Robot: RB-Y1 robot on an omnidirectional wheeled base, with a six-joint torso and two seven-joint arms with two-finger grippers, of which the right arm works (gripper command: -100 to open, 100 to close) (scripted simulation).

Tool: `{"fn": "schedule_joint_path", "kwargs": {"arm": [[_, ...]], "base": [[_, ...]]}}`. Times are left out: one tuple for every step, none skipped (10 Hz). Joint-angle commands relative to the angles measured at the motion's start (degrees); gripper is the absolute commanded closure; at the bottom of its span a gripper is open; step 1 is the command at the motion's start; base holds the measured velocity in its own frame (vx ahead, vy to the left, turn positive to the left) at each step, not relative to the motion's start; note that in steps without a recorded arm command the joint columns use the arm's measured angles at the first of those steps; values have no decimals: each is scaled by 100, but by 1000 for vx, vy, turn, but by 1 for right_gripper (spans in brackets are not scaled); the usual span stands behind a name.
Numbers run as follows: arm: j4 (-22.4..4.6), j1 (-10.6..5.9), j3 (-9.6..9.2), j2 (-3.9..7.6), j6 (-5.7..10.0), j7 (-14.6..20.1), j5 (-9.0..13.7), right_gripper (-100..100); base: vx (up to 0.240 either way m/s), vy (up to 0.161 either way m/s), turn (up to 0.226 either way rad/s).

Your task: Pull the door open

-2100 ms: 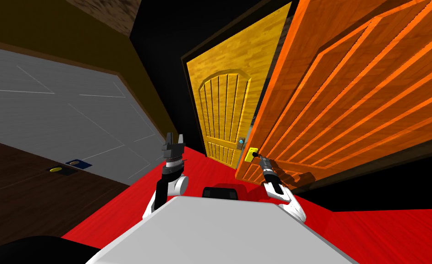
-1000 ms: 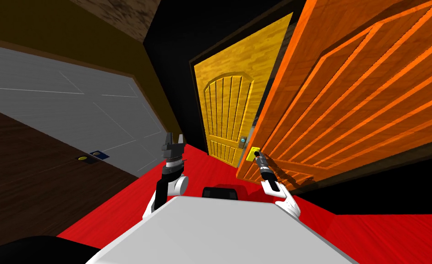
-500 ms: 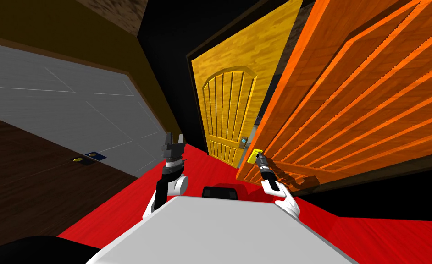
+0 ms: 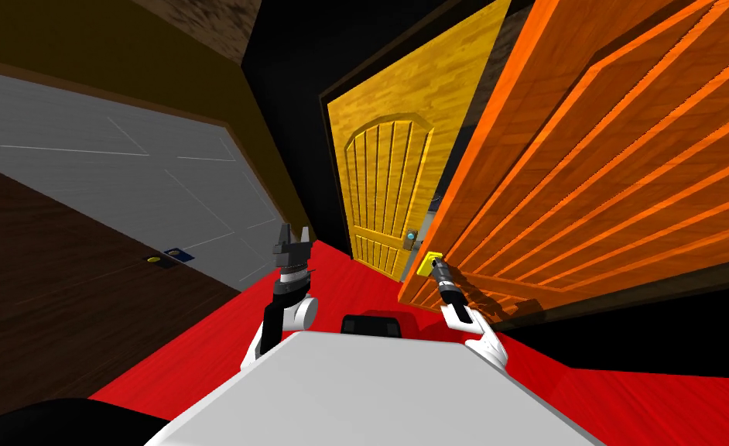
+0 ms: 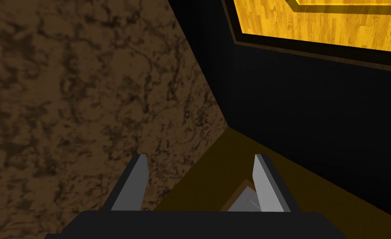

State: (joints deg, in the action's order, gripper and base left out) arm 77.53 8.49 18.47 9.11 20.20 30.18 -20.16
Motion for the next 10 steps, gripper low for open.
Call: {"fn": "schedule_joint_path", "kwargs": {"arm": [[-7,63,-114,66,55,93,-25,100],[10,92,-178,112,82,151,-39,100],[28,123,-246,161,110,211,-53,100],[46,153,-314,210,138,273,-68,100],[63,184,-382,259,166,333,-83,100],[80,213,-447,305,193,391,-97,100],[103,252,-535,369,230,470,-116,100],[121,283,-603,418,258,531,-131,100],[137,310,-662,461,283,584,-144,100],[106,279,-638,415,269,538,-138,100]], "base": [[-212,-116,146],[-223,-88,139],[-240,-100,130],[-214,-92,120],[-227,-66,131],[-241,-91,120],[-243,-121,155],[-230,-114,165],[-217,-71,131],[-97,-20,36]]}}
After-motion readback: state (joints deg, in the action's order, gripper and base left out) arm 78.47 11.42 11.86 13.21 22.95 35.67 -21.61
